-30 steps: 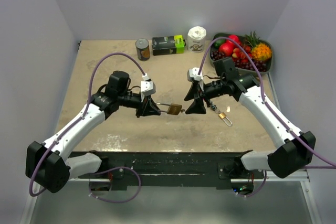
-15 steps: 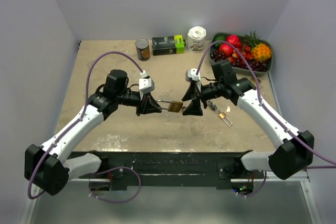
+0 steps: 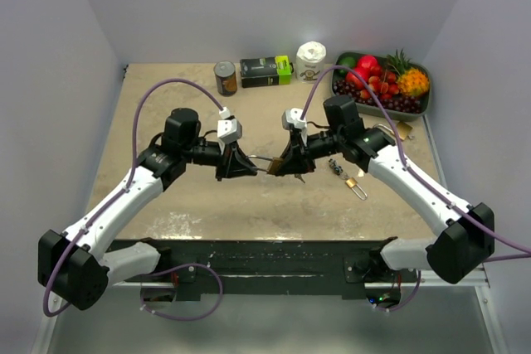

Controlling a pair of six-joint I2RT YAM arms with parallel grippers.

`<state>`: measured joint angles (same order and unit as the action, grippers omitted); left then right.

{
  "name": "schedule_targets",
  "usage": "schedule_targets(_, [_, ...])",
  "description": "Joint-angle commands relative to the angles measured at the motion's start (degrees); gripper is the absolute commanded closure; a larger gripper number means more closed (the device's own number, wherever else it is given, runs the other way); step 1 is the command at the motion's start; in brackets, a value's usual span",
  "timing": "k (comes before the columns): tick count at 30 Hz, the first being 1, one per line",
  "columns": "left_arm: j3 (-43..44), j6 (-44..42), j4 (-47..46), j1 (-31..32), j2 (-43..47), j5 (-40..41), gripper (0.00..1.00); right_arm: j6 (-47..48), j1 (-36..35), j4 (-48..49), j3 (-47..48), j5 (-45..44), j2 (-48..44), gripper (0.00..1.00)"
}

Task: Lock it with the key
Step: Lock the lock.

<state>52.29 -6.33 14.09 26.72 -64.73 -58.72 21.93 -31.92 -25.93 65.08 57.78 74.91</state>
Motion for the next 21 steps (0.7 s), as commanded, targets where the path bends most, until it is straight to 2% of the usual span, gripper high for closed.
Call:
schedule_targets(1, [2.2,0.8,-5.1,-0.3,2.2,-2.5,0.90,-0.7,-0.3,2.6,1.1,-0.4,0.0,1.00])
schedule_targets(2, [2.1,0.5,-4.6,-0.3,2.2,-2.5,0.72,-0.8,-0.4,2.6,1.1,-0.4,0.1,1.00])
schedule_targets(6, [2.1,2.0,-4.8,-0.3,1.4,-2.6,0.60,-2.0,-0.3,4.0,0.9,-0.3,-0.5,1.00])
schedule_targets(8, [1.4,4.8,-7.9,-0.2,1.4,-2.5,0.54,-2.2,-0.3,4.4,1.1,0.5,-0.3,1.00])
schedule_targets(16, [0.6,7.9,-11.8,0.3,-1.2,-1.7,0.53,-2.0,-0.7,4.5,1.5,2.2,-0.2,1.00])
schedule_targets(21, [0.6,3.6,-8.9,0.9,-2.2,-0.6,0.54,-2.1,-0.7,4.4,1.9,2.2,-0.3,1.00])
